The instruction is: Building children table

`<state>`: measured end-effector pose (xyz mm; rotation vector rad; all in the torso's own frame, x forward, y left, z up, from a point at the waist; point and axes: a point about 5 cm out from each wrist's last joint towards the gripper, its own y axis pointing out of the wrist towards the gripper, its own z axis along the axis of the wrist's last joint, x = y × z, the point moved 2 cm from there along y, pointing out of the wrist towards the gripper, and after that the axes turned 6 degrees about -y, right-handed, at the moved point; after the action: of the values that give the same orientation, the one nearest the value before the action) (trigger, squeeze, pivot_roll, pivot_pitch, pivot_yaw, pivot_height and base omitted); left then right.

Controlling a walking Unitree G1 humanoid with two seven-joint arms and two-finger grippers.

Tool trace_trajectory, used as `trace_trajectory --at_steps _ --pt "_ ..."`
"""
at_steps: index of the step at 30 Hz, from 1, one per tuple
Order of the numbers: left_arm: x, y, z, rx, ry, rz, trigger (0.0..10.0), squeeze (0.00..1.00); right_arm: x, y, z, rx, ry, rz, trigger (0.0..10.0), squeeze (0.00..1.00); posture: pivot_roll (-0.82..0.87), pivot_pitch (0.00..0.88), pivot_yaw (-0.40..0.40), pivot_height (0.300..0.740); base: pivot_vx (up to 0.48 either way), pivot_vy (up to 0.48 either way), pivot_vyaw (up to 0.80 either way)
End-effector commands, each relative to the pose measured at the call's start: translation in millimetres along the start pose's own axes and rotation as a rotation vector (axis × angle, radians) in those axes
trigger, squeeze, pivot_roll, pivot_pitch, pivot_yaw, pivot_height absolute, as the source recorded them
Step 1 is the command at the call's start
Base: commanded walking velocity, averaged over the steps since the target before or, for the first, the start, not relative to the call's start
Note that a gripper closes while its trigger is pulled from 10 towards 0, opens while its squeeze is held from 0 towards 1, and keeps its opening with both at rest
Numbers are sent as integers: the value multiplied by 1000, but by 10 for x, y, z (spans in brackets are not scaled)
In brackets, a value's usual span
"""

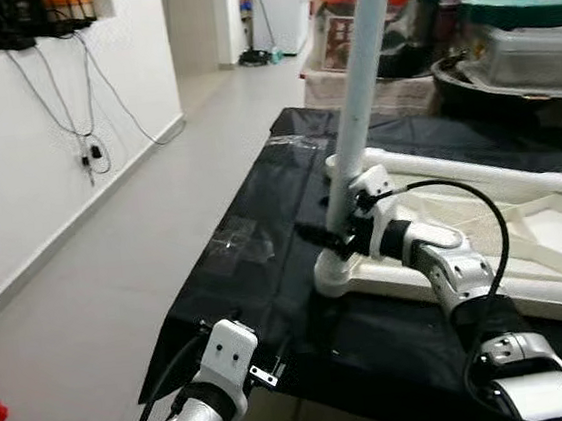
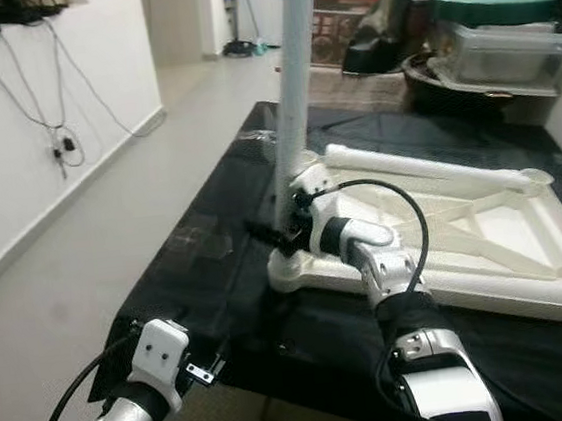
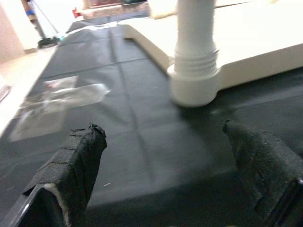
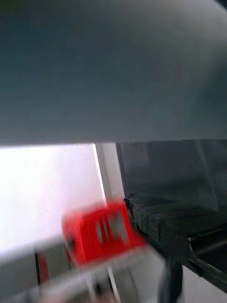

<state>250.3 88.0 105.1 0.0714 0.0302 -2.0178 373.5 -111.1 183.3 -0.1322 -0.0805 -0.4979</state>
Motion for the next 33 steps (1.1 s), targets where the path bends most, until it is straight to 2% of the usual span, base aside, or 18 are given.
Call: trace_trajectory --at_steps 1,3,4,5,11,13,14,16,18,19,21,22,24,25,28,29,31,33 --pt "7 -3 -48 -17 3 -5 10000 0 -179 185 8 -10 15 167 10000 0 216 0 -103 740 0 0 0" --pt "3 -4 -51 -17 5 -4 10000 0 -214 243 9 -23 1 215 10000 0 225 0 -109 740 0 0 0" --pt "-4 -6 -54 -18 5 -3 10000 0 -245 298 4 -36 -14 243 4196 0 230 0 -113 740 0 0 0" --pt "-8 -7 -59 -18 6 -3 10000 0 -263 331 0 -42 -18 268 0 0 230 0 -112 740 0 0 0" --pt "-7 -14 -70 -20 7 -2 10000 0 -277 358 -4 -33 -25 276 0 0 230 0 -111 740 0 0 0" --pt "0 -20 -78 -22 6 -4 10000 0 -236 352 -19 -22 -36 216 0 0 225 0 -105 740 0 0 0" --pt "8 -26 -86 -24 5 -7 10000 0 -171 338 -40 -8 -41 113 0 0 217 0 -98 740 0 0 0" --pt "8 -26 -86 -24 5 -7 10000 0 -171 338 -40 -8 -41 113 0 0 217 0 -98 740 0 0 0" --pt "17 -36 -100 -28 1 -10 10000 0 70 246 -109 4 -4 -239 0 0 208 0 -90 740 0 0 0" --pt "17 -36 -100 -28 1 -10 10000 0 70 246 -109 4 -4 -239 0 0 208 0 -90 740 0 0 0" --pt "11 -40 -111 -31 -3 -12 10000 0 400 -64 -273 -101 23 -785 0 0 190 0 -77 740 0 0 0" --pt "8 -41 -114 -32 -4 -13 10000 0 482 -221 -327 -157 8 -977 0 0 190 0 -77 740 0 0 0" --pt "8 -41 -114 -32 -4 -13 10000 0 482 -221 -327 -157 8 -977 0 0 190 0 -77 740 0 0 0" --pt "5 -42 -121 -33 -5 -14 10000 0 511 -377 -393 -188 34 -1140 0 0 176 0 -71 740 0 0 0" --pt "3 -42 -126 -34 -6 -15 10000 0 474 -483 -419 -188 49 -1260 0 0 178 0 -73 740 0 0 0" --pt "0 -41 -131 -35 -6 -16 10000 0 393 -541 -436 -171 89 -1354 0 0 174 0 -67 740 0 0 0" --pt "0 -41 -131 -35 -6 -16 10000 0 393 -541 -436 -171 89 -1354 0 0 174 0 -67 740 0 0 0" --pt "3 -42 -139 -36 -6 -16 10000 0 216 -542 -447 -134 151 -1466 0 0 177 0 -70 740 0 0 0"
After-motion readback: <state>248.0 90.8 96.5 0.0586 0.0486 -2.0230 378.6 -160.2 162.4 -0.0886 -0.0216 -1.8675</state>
